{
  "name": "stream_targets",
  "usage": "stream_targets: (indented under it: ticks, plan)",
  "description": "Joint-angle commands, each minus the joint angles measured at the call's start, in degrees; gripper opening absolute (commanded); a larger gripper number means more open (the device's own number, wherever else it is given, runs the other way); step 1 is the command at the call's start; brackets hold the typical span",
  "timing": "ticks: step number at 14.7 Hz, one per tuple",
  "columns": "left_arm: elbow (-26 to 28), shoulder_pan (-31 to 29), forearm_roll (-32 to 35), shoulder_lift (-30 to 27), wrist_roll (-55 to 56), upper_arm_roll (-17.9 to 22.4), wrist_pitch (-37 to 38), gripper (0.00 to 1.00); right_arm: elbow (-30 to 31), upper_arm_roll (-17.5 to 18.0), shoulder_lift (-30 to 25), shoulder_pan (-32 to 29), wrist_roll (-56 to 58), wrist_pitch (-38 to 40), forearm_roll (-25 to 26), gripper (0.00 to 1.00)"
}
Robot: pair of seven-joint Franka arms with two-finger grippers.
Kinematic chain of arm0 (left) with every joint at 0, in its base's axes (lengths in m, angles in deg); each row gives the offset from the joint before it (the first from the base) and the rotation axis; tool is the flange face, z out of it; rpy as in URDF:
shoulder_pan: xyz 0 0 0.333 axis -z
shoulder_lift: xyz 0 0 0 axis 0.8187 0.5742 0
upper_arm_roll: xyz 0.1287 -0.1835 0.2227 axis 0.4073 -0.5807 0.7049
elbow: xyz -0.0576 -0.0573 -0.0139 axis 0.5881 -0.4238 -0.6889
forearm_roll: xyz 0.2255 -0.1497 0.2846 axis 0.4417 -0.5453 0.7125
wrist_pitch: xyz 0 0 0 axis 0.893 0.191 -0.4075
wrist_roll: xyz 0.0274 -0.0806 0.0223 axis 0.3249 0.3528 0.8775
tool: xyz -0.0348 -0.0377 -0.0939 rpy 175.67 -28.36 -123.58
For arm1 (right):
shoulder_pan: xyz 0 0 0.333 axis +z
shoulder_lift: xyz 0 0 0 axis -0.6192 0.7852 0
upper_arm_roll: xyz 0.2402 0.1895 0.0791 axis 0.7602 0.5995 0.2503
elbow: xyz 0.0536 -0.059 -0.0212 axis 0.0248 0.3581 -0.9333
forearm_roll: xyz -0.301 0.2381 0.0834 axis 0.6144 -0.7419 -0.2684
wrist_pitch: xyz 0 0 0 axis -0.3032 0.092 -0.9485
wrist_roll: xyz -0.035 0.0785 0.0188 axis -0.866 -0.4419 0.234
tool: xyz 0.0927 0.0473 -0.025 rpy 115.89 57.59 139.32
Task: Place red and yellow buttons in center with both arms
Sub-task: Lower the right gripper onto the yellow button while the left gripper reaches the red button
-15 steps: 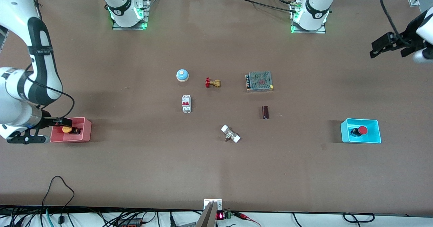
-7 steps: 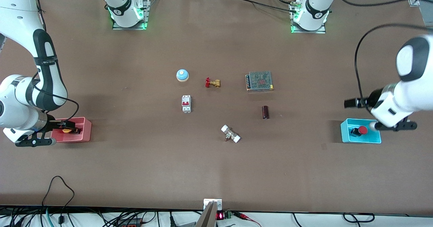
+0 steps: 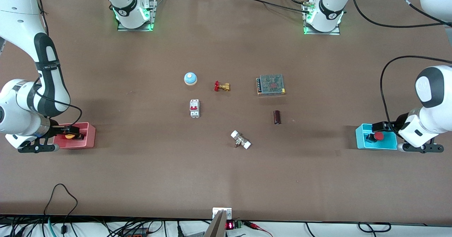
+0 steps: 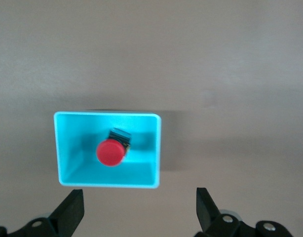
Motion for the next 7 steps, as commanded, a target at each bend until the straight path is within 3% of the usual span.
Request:
stream_targets:
  ticks: [1, 7]
  plan:
    - [3.3, -1.6, 0.4, 0.9, -2.6, -0.5, -5.4, 1.0, -1.2, 0.8, 1.1, -0.8, 1.5, 0.0, -1.2, 1.0]
    - [6.0, -3.9, 0.0, 4.1, -4.6, -0.6, -14.6, 1.0, -2.7, 0.9, 2.4, -0.8, 1.4, 0.0, -1.9, 0.98]
